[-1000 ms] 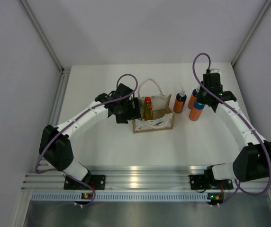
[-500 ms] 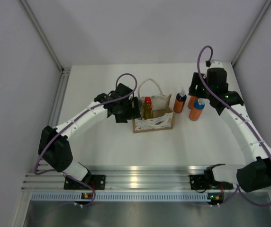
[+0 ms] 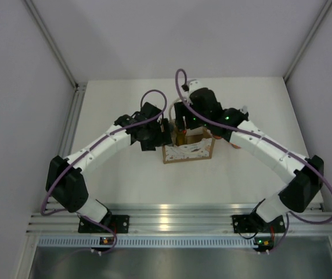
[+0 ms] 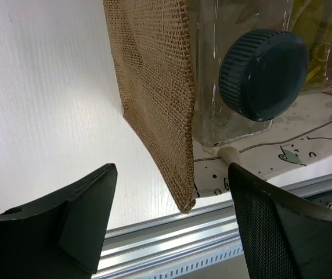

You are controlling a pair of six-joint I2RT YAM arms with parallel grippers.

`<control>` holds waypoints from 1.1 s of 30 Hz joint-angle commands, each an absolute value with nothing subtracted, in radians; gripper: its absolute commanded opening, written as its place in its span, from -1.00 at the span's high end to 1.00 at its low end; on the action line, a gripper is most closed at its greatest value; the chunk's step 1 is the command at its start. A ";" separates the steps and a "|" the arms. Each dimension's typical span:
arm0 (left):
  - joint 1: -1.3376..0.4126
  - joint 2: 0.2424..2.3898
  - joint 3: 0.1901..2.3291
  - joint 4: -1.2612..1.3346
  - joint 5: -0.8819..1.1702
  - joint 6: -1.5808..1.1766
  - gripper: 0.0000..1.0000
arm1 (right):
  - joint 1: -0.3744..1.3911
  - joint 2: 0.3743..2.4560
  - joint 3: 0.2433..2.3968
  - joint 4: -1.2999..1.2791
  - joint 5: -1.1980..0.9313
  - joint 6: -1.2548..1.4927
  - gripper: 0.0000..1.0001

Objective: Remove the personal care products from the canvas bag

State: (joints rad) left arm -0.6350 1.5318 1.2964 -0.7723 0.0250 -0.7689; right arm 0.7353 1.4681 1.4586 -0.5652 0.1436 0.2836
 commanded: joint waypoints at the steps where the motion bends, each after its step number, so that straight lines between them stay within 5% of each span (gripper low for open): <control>1: -0.638 1.491 1.310 -0.784 0.011 -0.792 -0.64 | 0.801 1.541 1.542 -0.546 0.215 0.281 -0.35; 11: -0.638 1.468 1.278 -0.784 0.011 -0.801 -0.65 | 0.816 1.661 1.606 -0.574 0.310 0.276 -0.28; 33: -0.638 1.470 1.273 -0.784 -0.014 -0.799 -0.66 | 0.784 1.713 1.572 -0.571 0.314 0.275 0.25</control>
State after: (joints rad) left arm -0.6350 1.5005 1.2785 -0.7792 -0.0017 -0.7982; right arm 0.7940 1.6978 1.5528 -0.5804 0.2893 0.2707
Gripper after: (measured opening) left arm 0.830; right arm 0.386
